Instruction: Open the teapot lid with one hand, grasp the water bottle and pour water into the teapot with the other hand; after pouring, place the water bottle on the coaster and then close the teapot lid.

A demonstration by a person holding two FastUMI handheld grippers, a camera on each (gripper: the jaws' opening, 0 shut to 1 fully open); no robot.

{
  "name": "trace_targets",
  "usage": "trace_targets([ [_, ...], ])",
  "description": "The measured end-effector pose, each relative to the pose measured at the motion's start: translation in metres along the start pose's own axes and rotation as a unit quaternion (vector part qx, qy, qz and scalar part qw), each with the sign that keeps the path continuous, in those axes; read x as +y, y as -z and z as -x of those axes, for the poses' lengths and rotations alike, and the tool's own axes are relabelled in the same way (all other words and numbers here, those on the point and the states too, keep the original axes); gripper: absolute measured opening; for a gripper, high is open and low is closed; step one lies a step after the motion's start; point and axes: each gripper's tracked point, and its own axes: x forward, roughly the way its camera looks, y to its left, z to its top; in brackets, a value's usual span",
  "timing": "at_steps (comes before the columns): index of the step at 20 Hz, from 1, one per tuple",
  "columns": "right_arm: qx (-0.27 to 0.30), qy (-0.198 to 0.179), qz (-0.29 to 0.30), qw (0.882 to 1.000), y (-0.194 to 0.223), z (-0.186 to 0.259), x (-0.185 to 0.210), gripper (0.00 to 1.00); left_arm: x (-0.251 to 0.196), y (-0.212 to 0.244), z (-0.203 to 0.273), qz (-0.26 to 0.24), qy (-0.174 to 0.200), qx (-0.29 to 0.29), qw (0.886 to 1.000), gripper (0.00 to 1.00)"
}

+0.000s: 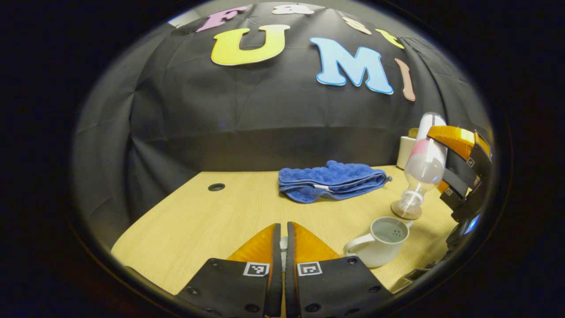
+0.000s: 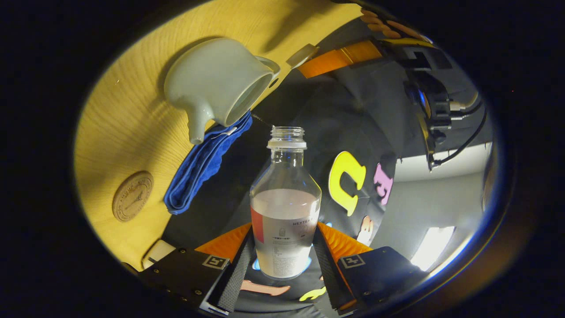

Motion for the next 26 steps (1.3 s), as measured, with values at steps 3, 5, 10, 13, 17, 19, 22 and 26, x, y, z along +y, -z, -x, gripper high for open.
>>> trace_targets([
  [3,0.017,-0.034,-0.082,0.996,0.002,0.005,0.017,0.76,0.001,-0.001,0.001,0.001,0.000,-0.002,1.000,0.10],
  [5,0.028,-0.056,-0.143,0.988,0.000,0.007,0.025,0.74,0.000,-0.001,0.001,0.002,0.001,-0.003,1.000,0.10],
  [10,0.061,-0.097,-0.298,0.948,0.002,0.016,0.039,0.76,-0.002,0.000,0.001,0.004,0.004,-0.002,1.000,0.09],
  [13,0.084,-0.118,-0.414,0.898,0.006,0.017,0.045,0.77,-0.002,0.000,0.000,0.005,0.004,-0.002,1.000,0.10],
  [17,0.106,-0.138,-0.576,0.799,0.011,0.010,0.042,0.77,0.000,-0.001,0.001,0.005,0.004,-0.003,1.000,0.10],
  [19,0.113,-0.143,-0.640,0.746,0.011,0.003,0.046,0.77,-0.001,0.001,0.000,0.005,0.004,-0.001,1.000,0.10],
  [22,0.125,-0.145,-0.707,0.681,0.011,-0.002,0.057,0.77,-0.002,0.000,-0.001,0.004,0.004,-0.001,1.000,0.09],
  [26,0.144,-0.158,-0.785,0.581,0.013,-0.004,0.082,0.77,0.001,-0.001,0.000,0.005,0.002,-0.004,1.000,0.09],
])
